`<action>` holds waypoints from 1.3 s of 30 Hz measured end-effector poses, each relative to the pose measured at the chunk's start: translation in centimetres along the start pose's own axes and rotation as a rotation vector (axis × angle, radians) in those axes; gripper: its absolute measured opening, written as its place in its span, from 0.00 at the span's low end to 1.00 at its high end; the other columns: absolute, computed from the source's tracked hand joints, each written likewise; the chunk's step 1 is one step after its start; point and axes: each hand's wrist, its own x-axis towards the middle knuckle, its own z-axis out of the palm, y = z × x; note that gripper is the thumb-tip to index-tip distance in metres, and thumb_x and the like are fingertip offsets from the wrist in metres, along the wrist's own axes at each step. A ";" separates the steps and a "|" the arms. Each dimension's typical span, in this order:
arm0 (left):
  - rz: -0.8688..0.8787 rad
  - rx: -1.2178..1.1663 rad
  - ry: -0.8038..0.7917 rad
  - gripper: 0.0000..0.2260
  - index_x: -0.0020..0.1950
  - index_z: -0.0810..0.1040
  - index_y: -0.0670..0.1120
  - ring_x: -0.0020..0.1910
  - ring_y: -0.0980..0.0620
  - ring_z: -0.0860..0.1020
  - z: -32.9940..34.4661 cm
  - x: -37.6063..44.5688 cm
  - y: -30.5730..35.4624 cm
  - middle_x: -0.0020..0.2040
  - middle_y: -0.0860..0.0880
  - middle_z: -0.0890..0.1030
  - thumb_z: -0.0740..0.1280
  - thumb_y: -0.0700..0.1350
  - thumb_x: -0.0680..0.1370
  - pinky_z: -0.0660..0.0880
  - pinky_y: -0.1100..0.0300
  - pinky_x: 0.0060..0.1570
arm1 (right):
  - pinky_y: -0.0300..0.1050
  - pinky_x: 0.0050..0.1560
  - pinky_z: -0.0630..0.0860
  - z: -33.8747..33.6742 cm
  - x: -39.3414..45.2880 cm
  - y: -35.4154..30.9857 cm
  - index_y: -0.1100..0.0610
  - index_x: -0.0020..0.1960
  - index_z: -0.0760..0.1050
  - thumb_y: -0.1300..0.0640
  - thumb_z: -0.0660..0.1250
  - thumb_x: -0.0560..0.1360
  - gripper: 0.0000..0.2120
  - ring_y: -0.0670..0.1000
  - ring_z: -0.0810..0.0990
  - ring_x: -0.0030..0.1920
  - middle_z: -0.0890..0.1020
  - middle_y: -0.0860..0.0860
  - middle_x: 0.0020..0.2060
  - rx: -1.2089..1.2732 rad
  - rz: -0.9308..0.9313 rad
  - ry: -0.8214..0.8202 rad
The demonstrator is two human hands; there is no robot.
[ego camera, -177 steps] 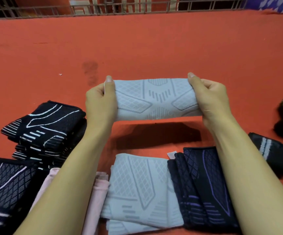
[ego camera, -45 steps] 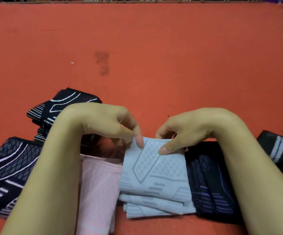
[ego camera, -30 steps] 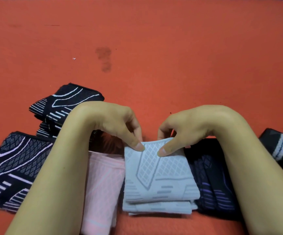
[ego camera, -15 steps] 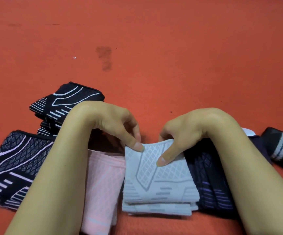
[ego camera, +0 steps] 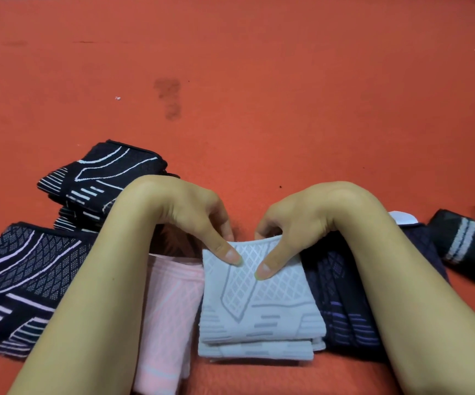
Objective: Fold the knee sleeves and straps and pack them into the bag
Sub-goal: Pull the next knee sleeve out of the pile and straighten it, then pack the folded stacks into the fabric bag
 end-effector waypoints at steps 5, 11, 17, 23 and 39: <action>-0.002 0.052 -0.032 0.15 0.51 0.87 0.57 0.51 0.55 0.85 0.2 0.6 0.4 0.47 0.56 0.88 0.79 0.63 0.69 0.78 0.56 0.63 | 0.43 0.45 0.76 0.0 0.1 -0.2 0.41 0.52 0.80 0.30 0.74 0.69 0.20 0.42 0.83 0.44 0.85 0.40 0.46 -0.039 0.015 0.005; 0.077 0.092 0.143 0.14 0.56 0.84 0.58 0.48 0.56 0.85 -0.3 0.1 2.2 0.51 0.57 0.87 0.75 0.63 0.75 0.80 0.61 0.54 | 0.45 0.53 0.78 -0.1 -2.2 1.1 0.43 0.61 0.78 0.33 0.70 0.75 0.20 0.40 0.83 0.41 0.86 0.41 0.51 0.040 0.085 0.292; 0.193 0.068 0.395 0.14 0.60 0.83 0.53 0.47 0.55 0.85 -1.3 -0.8 7.2 0.50 0.52 0.86 0.69 0.59 0.80 0.85 0.55 0.50 | 0.48 0.64 0.75 1.6 -8.6 5.6 0.46 0.59 0.79 0.42 0.69 0.79 0.12 0.47 0.81 0.58 0.82 0.40 0.54 0.176 0.157 0.665; 0.284 0.139 0.309 0.11 0.60 0.83 0.50 0.51 0.55 0.85 0.2 -0.7 14.4 0.52 0.52 0.86 0.68 0.55 0.83 0.85 0.53 0.51 | 0.44 0.59 0.74 7.0 -17.0 10.8 0.47 0.58 0.81 0.52 0.67 0.81 0.08 0.49 0.80 0.58 0.83 0.44 0.54 0.199 0.349 0.865; 0.410 0.283 0.426 0.27 0.78 0.70 0.47 0.70 0.45 0.75 6.0 7.6 29.1 0.74 0.43 0.74 0.71 0.48 0.80 0.70 0.58 0.66 | 0.53 0.71 0.70 18.9 -29.8 26.9 0.53 0.73 0.74 0.53 0.65 0.79 0.22 0.59 0.75 0.69 0.78 0.58 0.68 0.350 0.749 1.054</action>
